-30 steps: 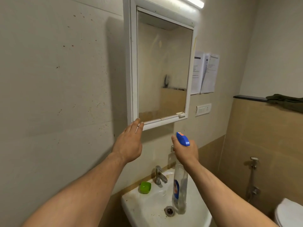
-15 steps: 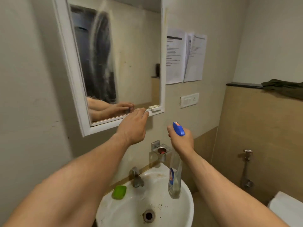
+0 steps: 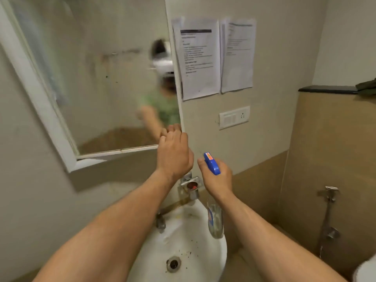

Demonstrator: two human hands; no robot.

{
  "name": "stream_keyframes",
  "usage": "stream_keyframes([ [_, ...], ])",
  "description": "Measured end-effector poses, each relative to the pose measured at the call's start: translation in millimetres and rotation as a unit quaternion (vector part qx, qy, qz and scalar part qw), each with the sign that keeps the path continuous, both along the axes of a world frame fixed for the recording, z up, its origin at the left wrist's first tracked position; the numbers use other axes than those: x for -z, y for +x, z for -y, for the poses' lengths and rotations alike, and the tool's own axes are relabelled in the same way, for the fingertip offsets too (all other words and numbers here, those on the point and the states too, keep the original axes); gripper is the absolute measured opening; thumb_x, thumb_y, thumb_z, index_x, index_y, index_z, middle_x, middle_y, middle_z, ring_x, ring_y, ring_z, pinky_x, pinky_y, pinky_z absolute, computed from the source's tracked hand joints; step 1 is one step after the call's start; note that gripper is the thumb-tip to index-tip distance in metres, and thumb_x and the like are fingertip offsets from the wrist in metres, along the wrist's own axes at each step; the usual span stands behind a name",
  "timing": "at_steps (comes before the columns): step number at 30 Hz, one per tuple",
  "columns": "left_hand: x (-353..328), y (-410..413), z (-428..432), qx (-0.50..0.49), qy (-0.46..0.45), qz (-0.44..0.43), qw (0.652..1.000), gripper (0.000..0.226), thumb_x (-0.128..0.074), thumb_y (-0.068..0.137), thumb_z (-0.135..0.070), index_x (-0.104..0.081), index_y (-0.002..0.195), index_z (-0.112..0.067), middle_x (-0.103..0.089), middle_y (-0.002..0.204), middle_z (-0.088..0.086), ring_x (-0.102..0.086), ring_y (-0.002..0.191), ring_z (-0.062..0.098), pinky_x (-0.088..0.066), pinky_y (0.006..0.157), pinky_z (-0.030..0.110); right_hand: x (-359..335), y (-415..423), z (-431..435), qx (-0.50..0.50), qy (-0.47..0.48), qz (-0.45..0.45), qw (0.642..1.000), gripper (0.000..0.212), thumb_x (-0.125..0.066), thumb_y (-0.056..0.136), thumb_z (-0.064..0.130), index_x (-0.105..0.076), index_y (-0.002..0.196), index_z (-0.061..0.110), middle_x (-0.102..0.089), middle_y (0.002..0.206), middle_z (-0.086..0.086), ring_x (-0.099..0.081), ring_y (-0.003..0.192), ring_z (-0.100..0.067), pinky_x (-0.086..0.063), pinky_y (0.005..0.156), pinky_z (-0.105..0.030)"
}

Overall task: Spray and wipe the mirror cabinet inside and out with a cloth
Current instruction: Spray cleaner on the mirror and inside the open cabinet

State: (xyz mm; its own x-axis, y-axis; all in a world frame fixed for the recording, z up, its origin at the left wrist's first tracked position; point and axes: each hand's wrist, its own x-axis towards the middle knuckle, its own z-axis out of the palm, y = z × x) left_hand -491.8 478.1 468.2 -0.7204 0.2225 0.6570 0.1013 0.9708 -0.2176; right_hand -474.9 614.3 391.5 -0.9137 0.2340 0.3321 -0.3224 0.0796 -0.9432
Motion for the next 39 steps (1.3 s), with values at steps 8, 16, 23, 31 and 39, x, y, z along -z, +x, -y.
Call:
stream_keyframes([
  [8, 26, 162, 10, 0.043, 0.18, -0.156, 0.97, 0.012, -0.056, 0.093, -0.017, -0.06, 0.097, -0.006, -0.061, 0.093, 0.013, -0.054, 0.082, 0.034, -0.044, 0.074, 0.044, -27, 103, 5, -0.142, 0.023, -0.042, 0.989, 0.044, -0.071, 0.092, 0.041, -0.045, 0.059, 0.026, -0.041, 0.053, 0.012, -0.039, 0.054, -0.013, -0.041, 0.056, -0.035],
  [16, 12, 265, 52, -0.171, 0.408, -0.187, 0.877, 0.013, -0.054, 0.101, -0.026, -0.044, 0.094, -0.023, -0.051, 0.09, -0.003, -0.051, 0.081, 0.022, -0.036, 0.068, 0.033, -88, 180, 23, -0.259, -0.004, -0.02, 0.966, 0.048, -0.069, 0.09, 0.046, -0.064, 0.086, -0.002, -0.067, 0.082, -0.022, -0.055, 0.065, -0.016, -0.058, 0.074, -0.051],
  [23, -20, 295, 70, -0.289, 0.416, -0.134, 0.852, 0.011, -0.053, 0.102, -0.024, -0.048, 0.107, -0.015, -0.059, 0.114, 0.011, -0.059, 0.093, 0.032, -0.048, 0.075, 0.039, -129, 190, 52, -0.342, 0.029, -0.056, 0.938, 0.039, -0.07, 0.092, 0.04, -0.066, 0.085, 0.002, -0.07, 0.086, -0.019, -0.055, 0.064, -0.013, -0.052, 0.061, -0.032],
  [31, -104, 262, 84, -0.365, 0.275, -0.219, 0.862, 0.062, -0.051, 0.099, -0.02, -0.026, 0.152, 0.0, -0.043, 0.147, 0.02, -0.051, 0.128, 0.037, -0.046, 0.103, 0.049, -172, 142, 88, -0.429, -0.01, -0.081, 0.9, 0.031, -0.07, 0.094, 0.035, -0.068, 0.091, 0.004, -0.071, 0.09, -0.019, -0.062, 0.07, -0.017, -0.057, 0.064, -0.032],
  [39, -171, 236, 112, -0.457, 0.372, -0.328, 0.739, 0.048, -0.039, 0.108, -0.024, -0.036, 0.15, -0.002, -0.041, 0.155, 0.018, -0.042, 0.14, 0.039, -0.04, 0.11, 0.053, -245, 76, 112, -0.555, -0.07, -0.067, 0.826, 0.027, -0.065, 0.095, 0.042, -0.072, 0.084, 0.018, -0.072, 0.073, -0.001, -0.068, 0.065, -0.013, -0.055, 0.062, -0.029],
])
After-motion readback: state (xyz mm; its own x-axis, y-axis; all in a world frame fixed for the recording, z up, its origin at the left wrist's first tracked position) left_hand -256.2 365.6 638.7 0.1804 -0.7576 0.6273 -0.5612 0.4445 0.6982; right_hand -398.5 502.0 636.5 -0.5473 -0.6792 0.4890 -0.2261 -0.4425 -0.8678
